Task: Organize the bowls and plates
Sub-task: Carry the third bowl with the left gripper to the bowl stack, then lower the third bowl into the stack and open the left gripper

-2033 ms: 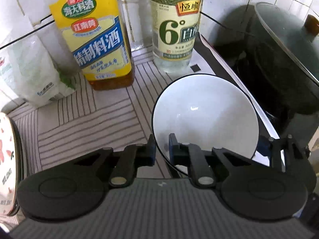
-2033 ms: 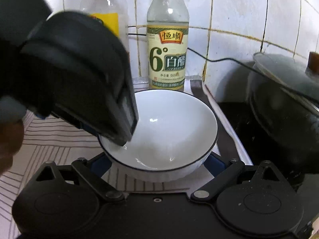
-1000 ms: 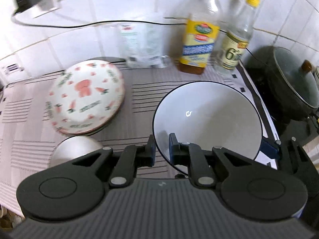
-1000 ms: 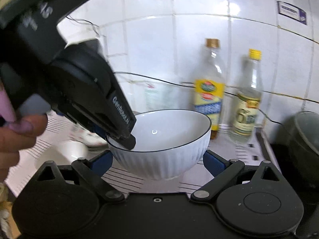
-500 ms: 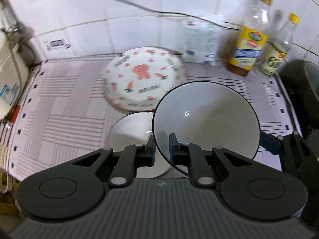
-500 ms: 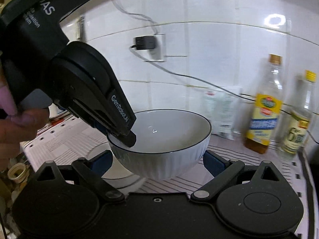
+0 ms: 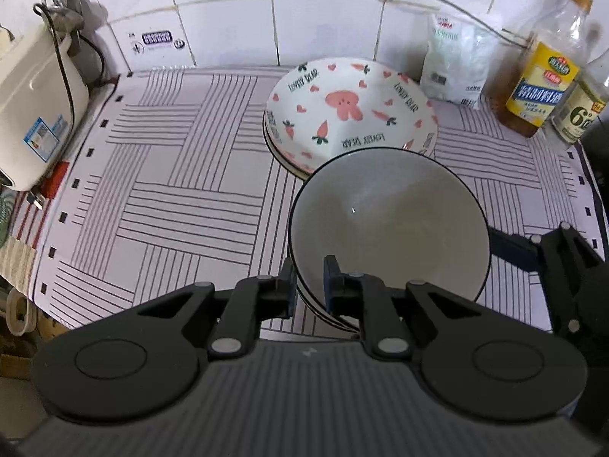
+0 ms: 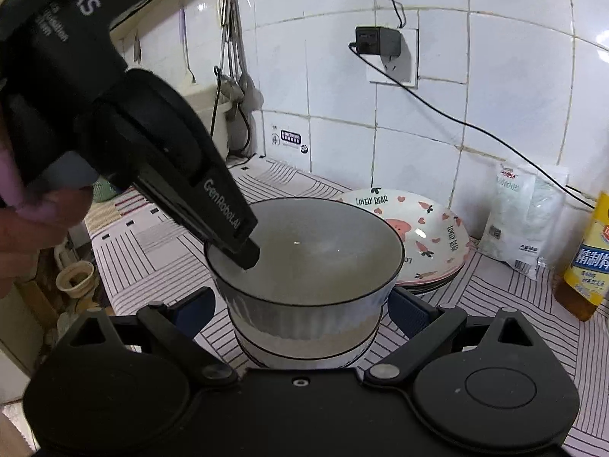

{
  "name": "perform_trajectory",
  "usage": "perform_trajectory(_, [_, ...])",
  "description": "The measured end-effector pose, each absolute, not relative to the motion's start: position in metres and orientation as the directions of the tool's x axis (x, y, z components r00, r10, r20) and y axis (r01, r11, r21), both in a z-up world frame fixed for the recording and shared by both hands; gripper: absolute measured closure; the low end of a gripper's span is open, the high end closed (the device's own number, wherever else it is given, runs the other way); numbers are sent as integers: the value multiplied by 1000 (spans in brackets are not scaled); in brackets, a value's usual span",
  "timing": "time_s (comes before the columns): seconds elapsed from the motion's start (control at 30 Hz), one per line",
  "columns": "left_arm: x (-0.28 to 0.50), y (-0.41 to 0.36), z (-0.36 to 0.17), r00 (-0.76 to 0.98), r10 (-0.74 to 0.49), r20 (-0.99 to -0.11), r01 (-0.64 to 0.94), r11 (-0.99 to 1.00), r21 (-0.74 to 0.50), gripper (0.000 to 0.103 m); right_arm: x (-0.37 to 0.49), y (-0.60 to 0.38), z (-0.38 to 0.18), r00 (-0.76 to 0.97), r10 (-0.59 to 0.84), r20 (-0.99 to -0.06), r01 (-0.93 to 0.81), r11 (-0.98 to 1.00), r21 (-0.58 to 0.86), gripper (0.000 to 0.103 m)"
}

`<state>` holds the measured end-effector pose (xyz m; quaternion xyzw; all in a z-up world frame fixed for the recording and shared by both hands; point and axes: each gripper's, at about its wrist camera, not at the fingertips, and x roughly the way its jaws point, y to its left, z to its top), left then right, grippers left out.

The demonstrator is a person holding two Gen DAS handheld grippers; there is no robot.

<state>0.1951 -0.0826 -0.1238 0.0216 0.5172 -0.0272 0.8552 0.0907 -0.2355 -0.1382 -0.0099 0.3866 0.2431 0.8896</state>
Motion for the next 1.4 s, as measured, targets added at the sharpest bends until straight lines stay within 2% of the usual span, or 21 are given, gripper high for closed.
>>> perform_trajectory(0.4, [209,-89,-140,425,4,-905,125,990,64,90,104,-230,-153,530,394,-751,-450,881,144,4])
perform_trajectory(0.6, [209,-97,-142,438,41,-898,176,976,130,89,103,-229,-155,532,379,-758,-445,886,130,4])
perform_trajectory(1.03, [213,-90,-152,413,31,-910,170,979,110,88,99,-225,-162,535,385,-752,-444,886,137,2])
perform_trajectory(1.23, [213,-77,-145,409,-35,-912,140,990,25,80,100,-221,-160,535,355,-767,-433,895,112,2])
perform_trajectory(1.3, [209,-72,-137,430,-63,-901,142,990,-2,69,98,-219,-157,537,331,-776,-418,903,95,2])
perform_trajectory(1.4, [201,-62,-125,475,-131,-870,159,985,-62,59,91,-217,-148,544,284,-790,-385,920,65,2])
